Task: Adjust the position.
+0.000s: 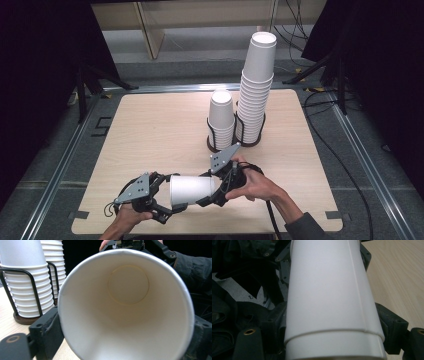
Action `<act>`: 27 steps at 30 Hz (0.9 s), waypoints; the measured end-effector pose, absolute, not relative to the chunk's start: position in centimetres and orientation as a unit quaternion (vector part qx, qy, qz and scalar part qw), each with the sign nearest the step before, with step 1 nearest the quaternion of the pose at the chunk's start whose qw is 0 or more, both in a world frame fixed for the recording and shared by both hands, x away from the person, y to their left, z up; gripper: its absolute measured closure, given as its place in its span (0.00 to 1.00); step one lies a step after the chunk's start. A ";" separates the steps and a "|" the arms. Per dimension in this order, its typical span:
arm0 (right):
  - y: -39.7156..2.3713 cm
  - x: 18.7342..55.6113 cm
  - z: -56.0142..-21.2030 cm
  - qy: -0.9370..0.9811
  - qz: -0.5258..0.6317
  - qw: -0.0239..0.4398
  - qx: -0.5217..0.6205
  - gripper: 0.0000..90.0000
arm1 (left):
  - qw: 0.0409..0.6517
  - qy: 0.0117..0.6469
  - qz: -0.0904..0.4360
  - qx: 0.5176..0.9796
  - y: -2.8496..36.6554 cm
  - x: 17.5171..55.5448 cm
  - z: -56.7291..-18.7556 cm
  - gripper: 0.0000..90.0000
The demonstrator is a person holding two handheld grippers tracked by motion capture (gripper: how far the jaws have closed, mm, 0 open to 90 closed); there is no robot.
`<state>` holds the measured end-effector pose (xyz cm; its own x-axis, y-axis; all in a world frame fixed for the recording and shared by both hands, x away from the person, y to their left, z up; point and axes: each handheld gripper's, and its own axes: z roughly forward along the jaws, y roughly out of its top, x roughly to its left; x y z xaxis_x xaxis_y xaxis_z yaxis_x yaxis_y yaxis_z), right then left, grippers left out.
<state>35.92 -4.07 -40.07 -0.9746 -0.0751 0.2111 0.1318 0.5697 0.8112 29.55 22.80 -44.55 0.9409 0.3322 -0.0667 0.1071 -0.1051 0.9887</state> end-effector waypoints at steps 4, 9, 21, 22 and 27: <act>-4.1 36.0 -40.1 -0.879 -0.463 0.111 -0.023 0.26 | 0.646 0.144 0.089 0.744 22.8 29.4 -44.4 0.15; -4.1 35.8 -40.2 -0.889 -0.446 0.103 -0.026 0.23 | 0.631 0.134 0.105 0.757 22.6 29.1 -44.2 0.17; -4.8 34.7 -37.7 -0.916 -0.400 -0.016 -0.023 0.18 | 0.564 0.155 0.136 0.800 22.6 29.2 -43.6 0.17; -4.8 34.6 -37.5 -0.918 -0.395 -0.026 -0.020 0.18 | 0.567 0.161 0.132 0.797 22.4 29.2 -43.7 0.17; -3.7 33.6 -37.7 -0.930 -0.365 -0.049 -0.004 0.19 | 0.524 0.157 0.149 0.824 22.0 28.8 -43.3 0.17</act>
<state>33.63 -3.73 -37.65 -0.9952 0.0430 -0.0880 -0.0284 0.7332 0.6795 28.85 22.03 -43.25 0.9063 0.4146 0.0818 0.1018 -0.4021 0.9099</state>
